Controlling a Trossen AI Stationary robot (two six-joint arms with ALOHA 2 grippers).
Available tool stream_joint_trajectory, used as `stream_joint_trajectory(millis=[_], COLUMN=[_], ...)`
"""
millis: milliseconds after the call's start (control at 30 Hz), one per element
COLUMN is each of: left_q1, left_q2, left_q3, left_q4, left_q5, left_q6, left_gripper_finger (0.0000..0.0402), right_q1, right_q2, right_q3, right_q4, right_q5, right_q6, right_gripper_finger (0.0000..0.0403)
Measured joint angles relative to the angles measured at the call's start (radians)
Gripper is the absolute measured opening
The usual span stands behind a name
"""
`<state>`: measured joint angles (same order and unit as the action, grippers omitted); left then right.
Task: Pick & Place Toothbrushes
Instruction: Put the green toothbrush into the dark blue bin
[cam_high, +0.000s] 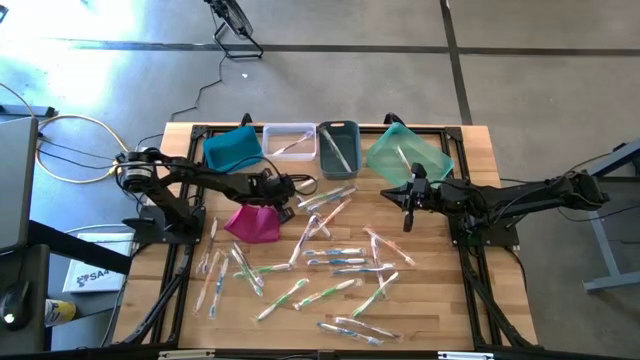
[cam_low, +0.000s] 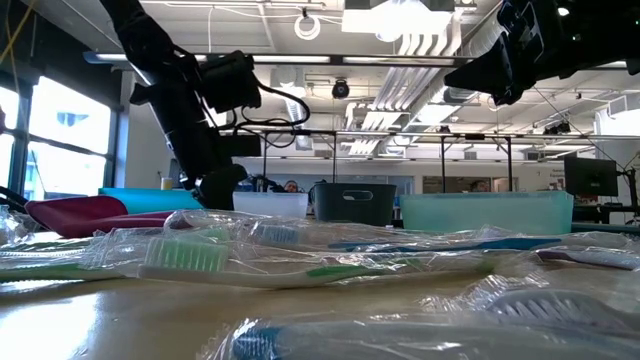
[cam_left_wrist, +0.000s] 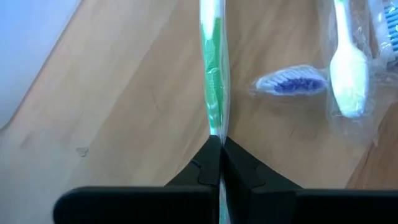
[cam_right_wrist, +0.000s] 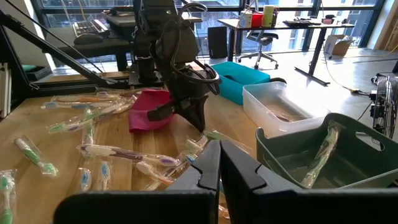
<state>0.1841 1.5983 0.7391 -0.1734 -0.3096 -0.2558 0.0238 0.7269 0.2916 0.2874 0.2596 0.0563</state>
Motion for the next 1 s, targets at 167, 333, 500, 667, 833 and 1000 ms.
stream_joint_trajectory(millis=[167,333,500,667,833,1000], left_q1=[0.000,0.000,0.000,0.000,0.000,0.000], left_q2=[-0.036,-0.106,-0.193,-0.279,-0.322,-0.316], left_q3=[0.000,0.000,0.000,0.001,0.001,0.001], left_q4=[-0.033,-0.046,-0.050,-0.050,0.062,0.261], left_q5=[-0.027,-0.045,-0.072,-0.113,-0.124,-0.119], left_q6=[0.000,0.000,0.000,0.000,0.003,0.066], left_gripper_finger=[0.0000,0.0000,0.0000,0.0000,0.0000,0.0000], right_q1=[0.000,0.000,0.000,0.000,0.000,0.000], right_q2=[0.000,0.000,0.000,0.000,0.000,0.000], right_q3=[0.000,0.000,0.000,0.000,0.000,0.000], right_q4=[0.000,0.000,-0.001,-0.002,-0.001,-0.001], right_q5=[0.000,0.000,0.000,0.000,0.000,0.000], right_q6=[0.000,0.000,0.000,0.000,0.000,0.000], right_gripper_finger=[0.0004,0.0004,0.0004,0.0004,0.0004,0.0004])
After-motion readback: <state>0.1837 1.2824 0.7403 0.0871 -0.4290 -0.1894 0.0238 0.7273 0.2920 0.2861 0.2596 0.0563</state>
